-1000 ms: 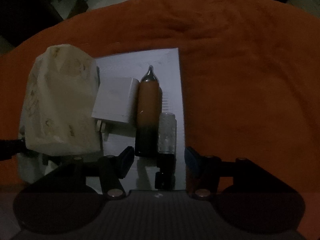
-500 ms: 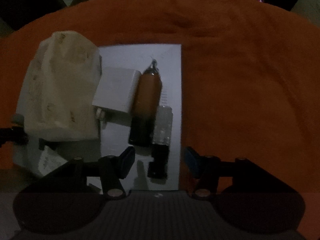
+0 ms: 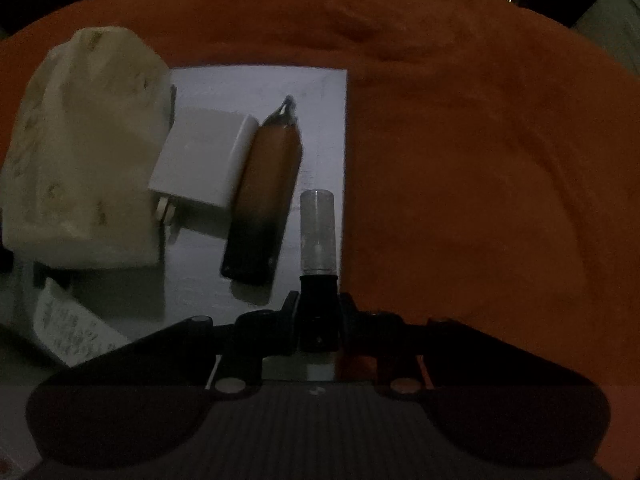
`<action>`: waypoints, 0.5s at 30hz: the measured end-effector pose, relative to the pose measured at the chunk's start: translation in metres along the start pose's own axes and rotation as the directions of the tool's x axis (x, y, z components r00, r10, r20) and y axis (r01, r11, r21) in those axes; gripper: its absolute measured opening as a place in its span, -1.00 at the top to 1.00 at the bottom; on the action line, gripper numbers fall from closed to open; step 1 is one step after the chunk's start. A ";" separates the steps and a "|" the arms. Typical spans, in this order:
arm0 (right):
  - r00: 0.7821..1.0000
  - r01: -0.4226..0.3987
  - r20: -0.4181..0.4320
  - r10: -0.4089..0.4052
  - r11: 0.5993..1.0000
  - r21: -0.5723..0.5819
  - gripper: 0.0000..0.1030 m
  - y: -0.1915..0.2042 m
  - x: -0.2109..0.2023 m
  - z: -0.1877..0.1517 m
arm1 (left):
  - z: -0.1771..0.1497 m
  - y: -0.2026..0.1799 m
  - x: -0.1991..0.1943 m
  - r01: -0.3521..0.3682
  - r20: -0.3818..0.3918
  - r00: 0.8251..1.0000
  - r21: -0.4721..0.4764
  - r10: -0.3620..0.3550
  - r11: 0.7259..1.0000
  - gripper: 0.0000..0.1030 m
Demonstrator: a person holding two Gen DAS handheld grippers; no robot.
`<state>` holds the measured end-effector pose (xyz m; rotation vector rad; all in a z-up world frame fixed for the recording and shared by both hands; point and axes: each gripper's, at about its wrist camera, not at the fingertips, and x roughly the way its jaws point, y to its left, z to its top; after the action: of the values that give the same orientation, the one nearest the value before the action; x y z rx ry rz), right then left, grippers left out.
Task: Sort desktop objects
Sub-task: 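Grasp the dark figurine with the left gripper while the right gripper grasps the small clear vial, then carry the figurine in the left gripper and the vial in the right gripper into the box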
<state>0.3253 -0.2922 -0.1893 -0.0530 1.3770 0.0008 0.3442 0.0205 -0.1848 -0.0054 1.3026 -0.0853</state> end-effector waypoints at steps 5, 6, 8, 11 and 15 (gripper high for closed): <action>1.000 -0.028 0.006 0.028 0.999 0.035 0.59 -0.002 -0.008 -0.005 | -0.003 0.003 -0.005 0.013 0.011 1.000 -0.020 -0.013 1.000 0.27; 0.999 -0.034 0.010 0.033 0.998 0.043 0.59 -0.003 -0.010 -0.006 | -0.004 0.003 -0.006 0.015 0.014 1.000 -0.022 -0.015 1.000 0.27; 0.999 -0.036 0.019 0.035 0.998 0.046 0.59 -0.002 -0.016 -0.007 | -0.003 0.004 -0.010 0.019 0.027 0.999 -0.033 -0.018 0.999 0.27; 0.998 -0.048 0.041 0.046 0.997 0.057 0.59 -0.001 -0.024 -0.009 | -0.003 0.008 -0.019 0.027 0.057 0.998 -0.050 -0.024 0.998 0.27; 0.994 -0.079 0.085 0.072 0.994 0.079 0.59 -0.003 -0.039 -0.007 | -0.005 0.011 -0.038 0.050 0.105 0.994 -0.074 -0.042 0.996 0.27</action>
<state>0.3108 -0.2942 -0.1521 0.0672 1.2948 0.0094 0.3297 0.0338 -0.1499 -0.1043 1.2020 -0.0731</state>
